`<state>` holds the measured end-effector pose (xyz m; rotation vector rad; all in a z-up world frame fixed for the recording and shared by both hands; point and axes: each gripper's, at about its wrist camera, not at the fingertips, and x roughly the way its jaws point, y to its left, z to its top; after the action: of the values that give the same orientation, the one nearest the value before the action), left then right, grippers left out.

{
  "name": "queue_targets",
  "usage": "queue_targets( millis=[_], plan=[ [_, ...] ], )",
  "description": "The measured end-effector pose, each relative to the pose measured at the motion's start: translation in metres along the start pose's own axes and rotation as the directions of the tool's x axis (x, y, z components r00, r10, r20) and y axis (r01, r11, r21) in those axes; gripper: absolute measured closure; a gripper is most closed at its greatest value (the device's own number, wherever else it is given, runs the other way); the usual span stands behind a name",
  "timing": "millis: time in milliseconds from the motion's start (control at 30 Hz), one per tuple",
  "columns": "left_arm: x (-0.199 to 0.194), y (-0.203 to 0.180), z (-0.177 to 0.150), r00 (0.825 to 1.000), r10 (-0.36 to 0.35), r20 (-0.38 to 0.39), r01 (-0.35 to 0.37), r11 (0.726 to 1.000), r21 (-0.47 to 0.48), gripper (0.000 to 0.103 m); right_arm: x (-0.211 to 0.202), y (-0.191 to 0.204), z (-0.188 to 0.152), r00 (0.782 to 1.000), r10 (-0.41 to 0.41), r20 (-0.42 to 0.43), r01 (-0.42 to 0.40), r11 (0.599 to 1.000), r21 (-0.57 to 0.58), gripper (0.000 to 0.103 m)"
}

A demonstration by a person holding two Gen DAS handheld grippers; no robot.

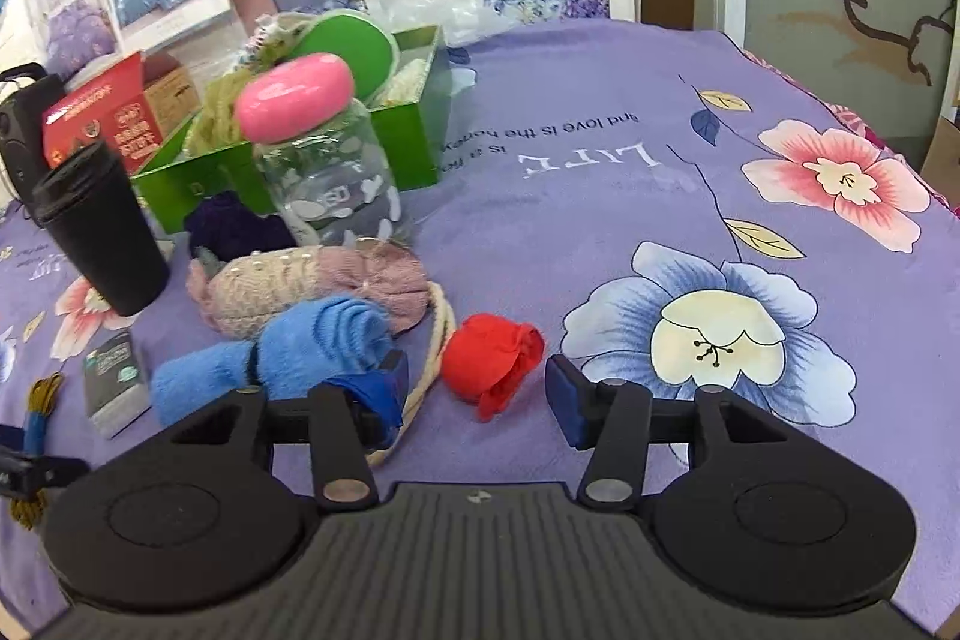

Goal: Organize soft objects
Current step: 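Move the left tool down to the yellow-black adidas shoelace, then grasp the shoelace by its blue tag with the left gripper while the right gripper grasps the red knit ball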

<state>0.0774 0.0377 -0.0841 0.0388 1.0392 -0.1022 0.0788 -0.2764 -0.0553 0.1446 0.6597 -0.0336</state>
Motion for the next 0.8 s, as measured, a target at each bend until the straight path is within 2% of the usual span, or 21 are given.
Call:
queue_targets(
  millis=[167,300,467,667,800],
  plan=[
    [0.002,-0.001,0.002,1.000,0.000,0.000,0.000,1.000,0.016,0.000,0.018,0.001,0.001,0.997,-0.067,-0.044,0.063,0.995,-0.080,0.067],
    [0.002,-0.001,0.002,1.000,-0.007,0.001,0.006,1.000,0.023,0.000,0.008,-0.006,0.001,0.994,-0.106,-0.036,0.101,0.987,-0.121,0.066],
    [0.002,-0.001,0.002,1.000,-0.008,0.008,0.008,0.999,0.031,0.000,0.022,-0.010,0.001,0.995,-0.086,-0.042,0.079,0.988,-0.136,0.065],
    [0.000,-0.003,0.000,1.000,-0.005,0.022,0.004,0.999,0.034,0.000,0.024,-0.016,-0.011,0.997,-0.070,0.043,0.073,0.994,-0.085,0.061],
    [-0.001,-0.002,-0.001,0.999,-0.014,0.034,0.013,0.999,0.032,0.000,0.025,-0.014,-0.010,0.996,-0.080,0.047,0.084,0.993,-0.077,0.059]
  ],
)
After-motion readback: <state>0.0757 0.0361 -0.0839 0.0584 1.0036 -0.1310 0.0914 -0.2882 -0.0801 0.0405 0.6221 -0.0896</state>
